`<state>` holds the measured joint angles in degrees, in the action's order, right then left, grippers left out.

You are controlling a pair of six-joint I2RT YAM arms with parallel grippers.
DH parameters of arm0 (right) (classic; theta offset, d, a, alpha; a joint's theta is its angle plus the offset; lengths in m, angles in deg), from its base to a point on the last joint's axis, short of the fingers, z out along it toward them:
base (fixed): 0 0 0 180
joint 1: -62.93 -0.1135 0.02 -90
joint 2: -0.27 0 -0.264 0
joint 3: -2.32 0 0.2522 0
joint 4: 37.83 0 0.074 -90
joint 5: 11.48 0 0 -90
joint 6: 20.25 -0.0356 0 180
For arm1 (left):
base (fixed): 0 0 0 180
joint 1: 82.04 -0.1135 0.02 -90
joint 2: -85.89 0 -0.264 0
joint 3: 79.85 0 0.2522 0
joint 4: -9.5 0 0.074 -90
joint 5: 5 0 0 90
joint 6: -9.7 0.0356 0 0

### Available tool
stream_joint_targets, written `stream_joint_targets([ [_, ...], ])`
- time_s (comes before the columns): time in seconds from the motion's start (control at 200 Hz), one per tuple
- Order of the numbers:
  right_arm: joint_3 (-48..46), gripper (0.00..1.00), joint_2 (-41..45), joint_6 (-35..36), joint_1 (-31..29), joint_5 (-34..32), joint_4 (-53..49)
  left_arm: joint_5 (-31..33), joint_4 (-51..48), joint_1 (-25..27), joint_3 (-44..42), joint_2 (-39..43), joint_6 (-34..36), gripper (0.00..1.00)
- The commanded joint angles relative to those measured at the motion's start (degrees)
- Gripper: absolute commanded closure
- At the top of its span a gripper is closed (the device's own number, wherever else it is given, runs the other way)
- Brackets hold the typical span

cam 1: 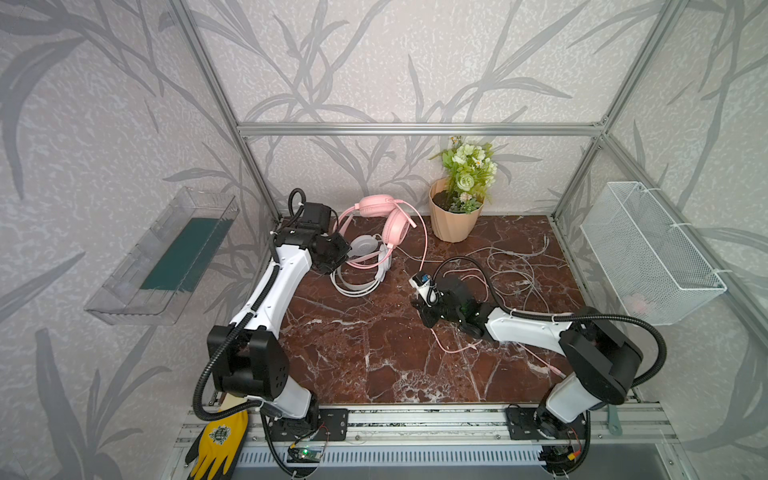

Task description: Wrap the headphones

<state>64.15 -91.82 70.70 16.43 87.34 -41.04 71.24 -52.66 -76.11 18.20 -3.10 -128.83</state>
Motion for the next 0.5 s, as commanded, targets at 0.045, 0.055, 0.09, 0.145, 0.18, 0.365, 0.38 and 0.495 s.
stream_joint_targets([
  [0.045, 5.1, 1.00, 1.0, 8.9, -0.8, 4.0, -18.2, 0.1, 2.8, 0.1, 2.1, 1.2, -1.6, 1.00],
  [0.055, 5.6, 1.00, 0.9, 8.9, -0.9, 4.1, -19.1, 0.0, 2.8, 0.0, 2.1, 1.2, -1.6, 1.00],
  [0.09, 7.0, 1.00, 0.4, 9.2, -0.9, 5.1, -21.6, -0.1, 2.7, 0.1, 2.1, 1.3, -1.6, 1.00],
  [0.145, 8.9, 1.00, -0.1, 9.6, -0.9, 7.0, -24.5, -0.1, 2.5, 0.1, 2.0, 1.4, -1.7, 1.00],
  [0.18, 9.5, 1.00, -0.2, 9.8, -1.2, 7.8, -25.7, 0.1, 2.4, 0.1, 1.9, 1.5, -1.7, 1.00],
  [0.365, 15.7, 1.00, -2.8, 15.4, -4.5, 6.9, -34.1, 0.9, 2.0, 0.3, 1.9, 1.0, -1.6, 1.00],
  [0.38, 16.7, 1.00, -3.2, 16.0, -4.7, 7.1, -35.4, 1.0, 2.0, 0.3, 2.0, 0.8, -1.4, 1.00],
  [0.495, 23.0, 1.00, -5.4, 20.0, -6.7, 6.5, -43.7, 3.7, -0.9, 1.1, 4.4, -0.7, 1.3, 1.00],
])
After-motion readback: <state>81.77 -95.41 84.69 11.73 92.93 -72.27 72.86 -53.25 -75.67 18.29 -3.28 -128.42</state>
